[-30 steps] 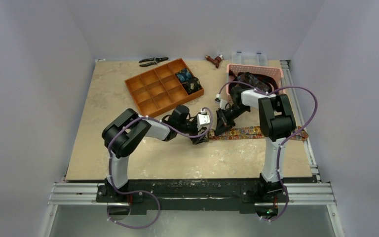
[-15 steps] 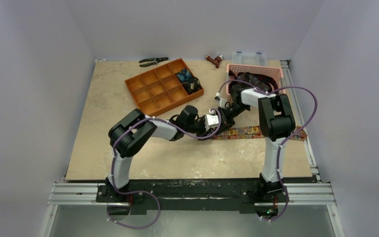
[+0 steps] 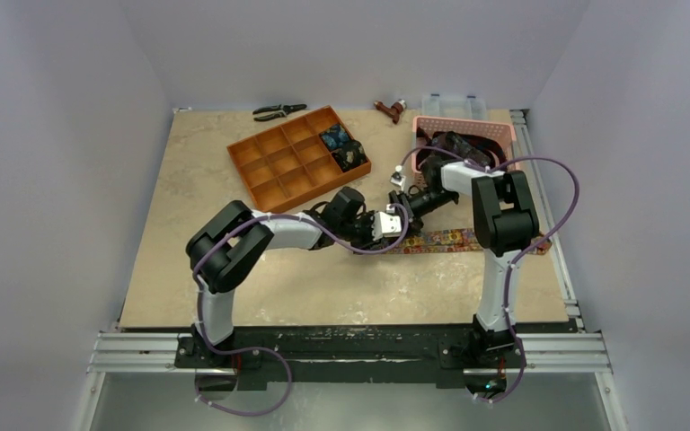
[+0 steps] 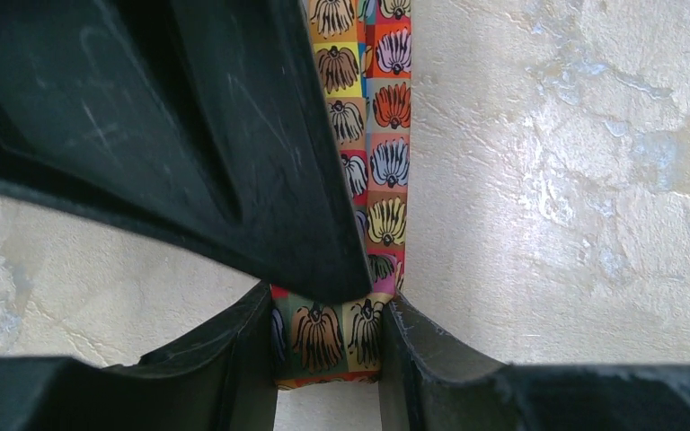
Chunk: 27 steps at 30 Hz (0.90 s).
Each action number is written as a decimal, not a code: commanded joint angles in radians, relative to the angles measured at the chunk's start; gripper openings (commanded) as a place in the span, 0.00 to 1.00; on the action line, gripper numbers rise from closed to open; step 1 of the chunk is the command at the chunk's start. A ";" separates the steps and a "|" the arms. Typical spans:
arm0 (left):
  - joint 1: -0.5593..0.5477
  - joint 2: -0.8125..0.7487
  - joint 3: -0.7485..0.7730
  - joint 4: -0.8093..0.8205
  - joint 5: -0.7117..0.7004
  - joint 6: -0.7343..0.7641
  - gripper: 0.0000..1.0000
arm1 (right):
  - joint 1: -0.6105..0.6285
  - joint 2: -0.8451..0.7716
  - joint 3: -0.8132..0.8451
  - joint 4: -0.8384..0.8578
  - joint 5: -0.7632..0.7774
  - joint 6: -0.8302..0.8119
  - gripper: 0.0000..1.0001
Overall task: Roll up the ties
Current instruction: Roll the tie at the center of the board.
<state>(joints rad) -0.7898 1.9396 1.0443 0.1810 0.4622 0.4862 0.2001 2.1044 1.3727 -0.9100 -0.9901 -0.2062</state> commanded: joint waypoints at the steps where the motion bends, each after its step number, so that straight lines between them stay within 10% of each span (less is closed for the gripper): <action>1: -0.003 0.053 0.000 -0.232 -0.086 0.067 0.29 | 0.021 -0.041 -0.026 0.103 -0.108 0.096 0.49; 6: -0.006 0.062 0.014 -0.267 -0.096 0.100 0.30 | 0.044 -0.016 -0.030 0.170 -0.070 0.141 0.38; 10: -0.007 0.064 0.022 -0.285 -0.095 0.102 0.35 | 0.042 -0.004 -0.047 0.146 0.010 0.116 0.00; 16: 0.055 -0.002 -0.005 -0.207 0.083 0.014 0.57 | 0.014 0.027 -0.072 0.120 0.176 0.026 0.00; 27: 0.055 -0.015 -0.054 0.058 0.216 -0.123 0.63 | -0.001 0.018 -0.097 0.157 0.411 -0.013 0.00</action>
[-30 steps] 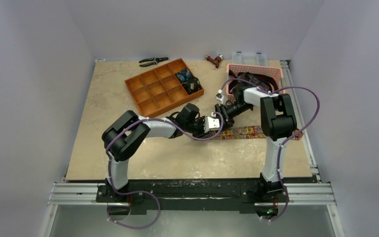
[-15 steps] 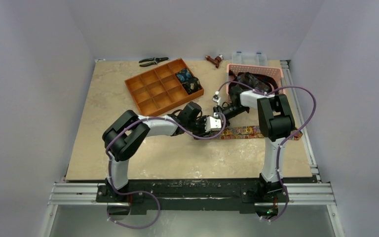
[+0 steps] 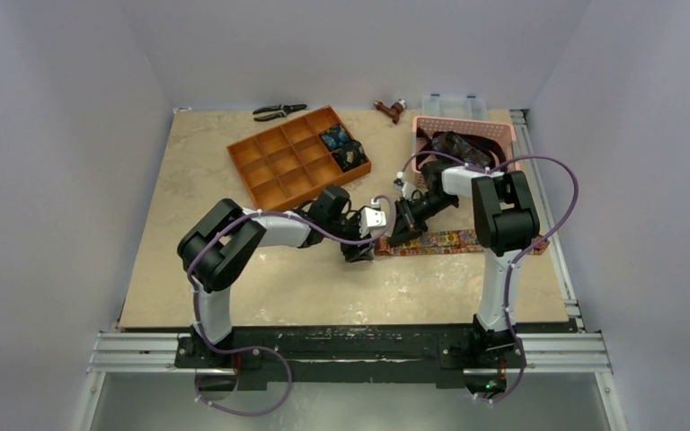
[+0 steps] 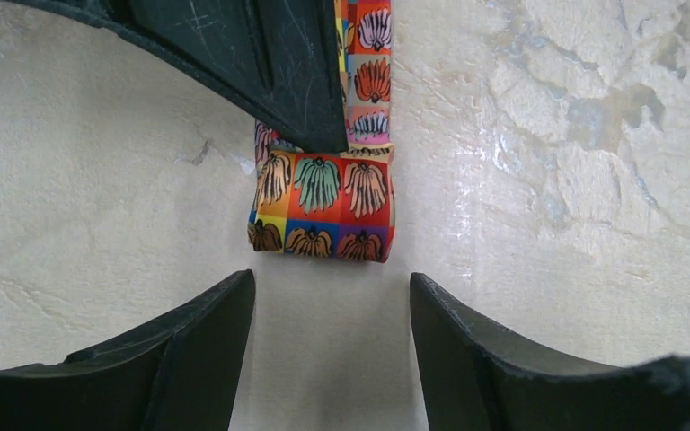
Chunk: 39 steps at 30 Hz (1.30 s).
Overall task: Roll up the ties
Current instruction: Roll the tie at the center of the board.
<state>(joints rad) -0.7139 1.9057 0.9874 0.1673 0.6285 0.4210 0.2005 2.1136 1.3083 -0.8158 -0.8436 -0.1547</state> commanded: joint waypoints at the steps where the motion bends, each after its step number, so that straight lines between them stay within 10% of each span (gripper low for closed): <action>1: -0.029 0.028 0.007 0.081 0.039 -0.059 0.64 | -0.002 0.012 -0.031 0.062 0.267 -0.061 0.00; 8: -0.084 0.109 0.130 0.055 -0.062 -0.063 0.64 | 0.007 0.037 -0.009 0.058 0.245 -0.063 0.00; 20: -0.098 0.056 0.081 -0.165 -0.162 0.064 0.33 | 0.062 0.047 0.030 0.053 0.121 -0.034 0.00; 27: -0.084 0.039 0.029 -0.236 -0.201 0.075 0.31 | 0.045 -0.044 0.070 -0.043 -0.029 -0.045 0.39; 39: -0.086 0.077 0.092 -0.276 -0.228 0.022 0.33 | 0.112 -0.038 0.099 -0.075 -0.124 -0.015 0.41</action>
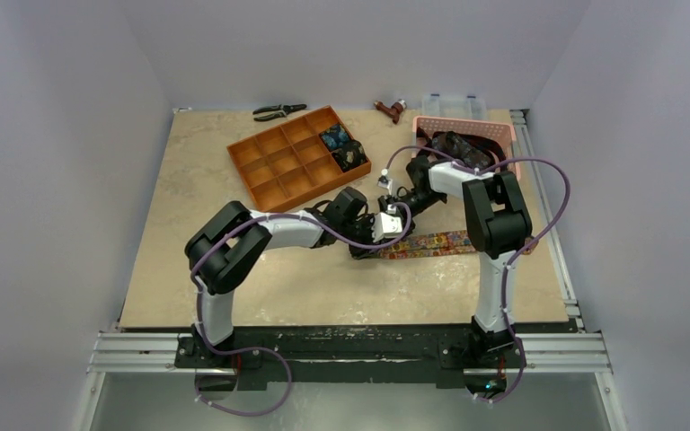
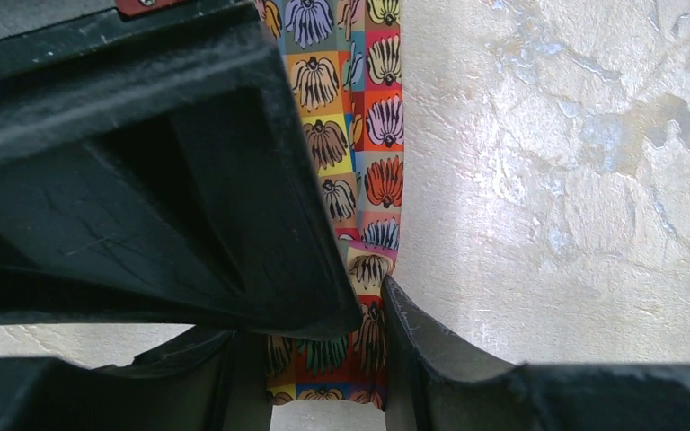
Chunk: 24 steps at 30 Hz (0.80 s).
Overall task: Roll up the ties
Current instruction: Roll the tie at the center of the board.
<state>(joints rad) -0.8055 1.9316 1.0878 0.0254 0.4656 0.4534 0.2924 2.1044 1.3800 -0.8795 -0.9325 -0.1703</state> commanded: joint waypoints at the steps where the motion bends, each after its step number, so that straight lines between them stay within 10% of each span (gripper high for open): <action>1: 0.006 0.052 -0.008 -0.136 -0.065 -0.009 0.33 | 0.020 -0.023 0.028 -0.008 -0.025 0.004 0.40; 7: 0.011 0.048 -0.007 -0.133 -0.047 -0.030 0.47 | 0.014 0.020 0.003 0.018 0.109 -0.033 0.00; 13: 0.074 0.002 -0.074 0.028 0.141 -0.056 0.67 | -0.010 0.050 -0.038 0.077 0.283 -0.085 0.00; 24: 0.054 0.030 -0.102 0.256 0.143 -0.166 0.68 | -0.015 0.019 -0.084 0.136 0.401 -0.073 0.00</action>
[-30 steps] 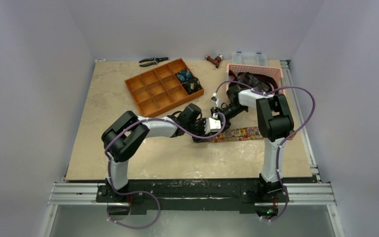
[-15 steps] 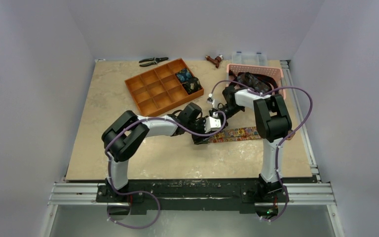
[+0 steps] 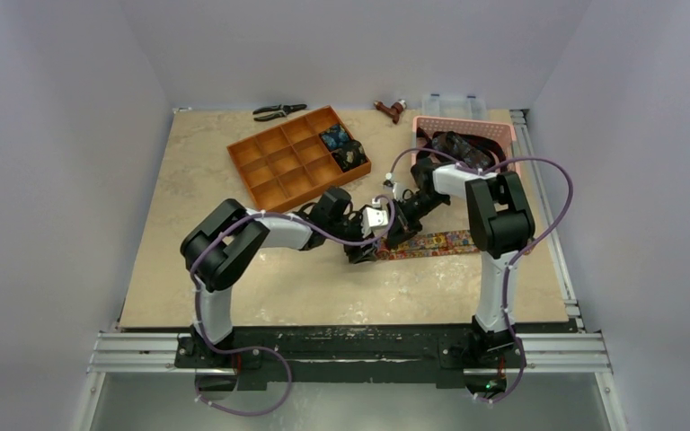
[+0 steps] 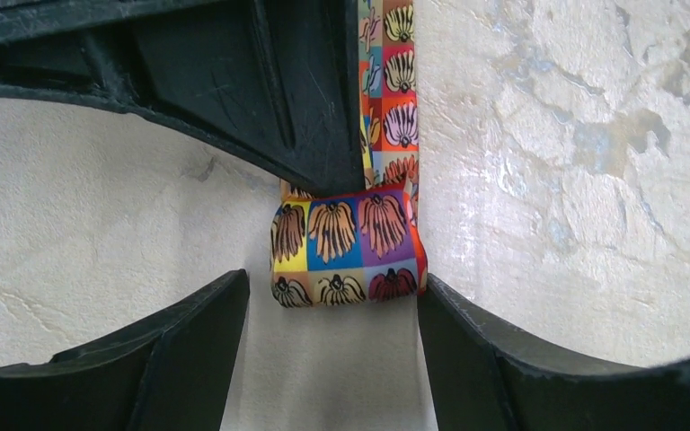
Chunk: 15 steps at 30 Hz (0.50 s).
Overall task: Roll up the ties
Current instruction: Roll the tie at the center of the board.
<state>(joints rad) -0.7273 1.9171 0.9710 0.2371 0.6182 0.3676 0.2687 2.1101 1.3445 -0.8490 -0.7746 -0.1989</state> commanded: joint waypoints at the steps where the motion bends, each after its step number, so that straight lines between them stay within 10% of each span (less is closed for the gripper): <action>1: -0.031 0.054 0.026 0.055 -0.011 -0.101 0.68 | 0.008 0.010 -0.050 0.111 0.242 -0.039 0.00; 6: -0.059 0.084 0.065 0.053 -0.023 -0.177 0.65 | 0.015 0.004 -0.045 0.144 0.237 0.000 0.00; 13: -0.065 0.059 0.051 -0.151 -0.173 -0.013 0.34 | 0.012 -0.023 0.018 0.088 0.112 0.001 0.00; 15: -0.064 0.040 0.026 -0.176 -0.213 0.045 0.31 | -0.007 -0.034 0.062 0.025 0.069 -0.011 0.12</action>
<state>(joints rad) -0.7895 1.9713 1.0428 0.2470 0.5255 0.2871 0.2745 2.0911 1.3418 -0.8326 -0.7609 -0.1608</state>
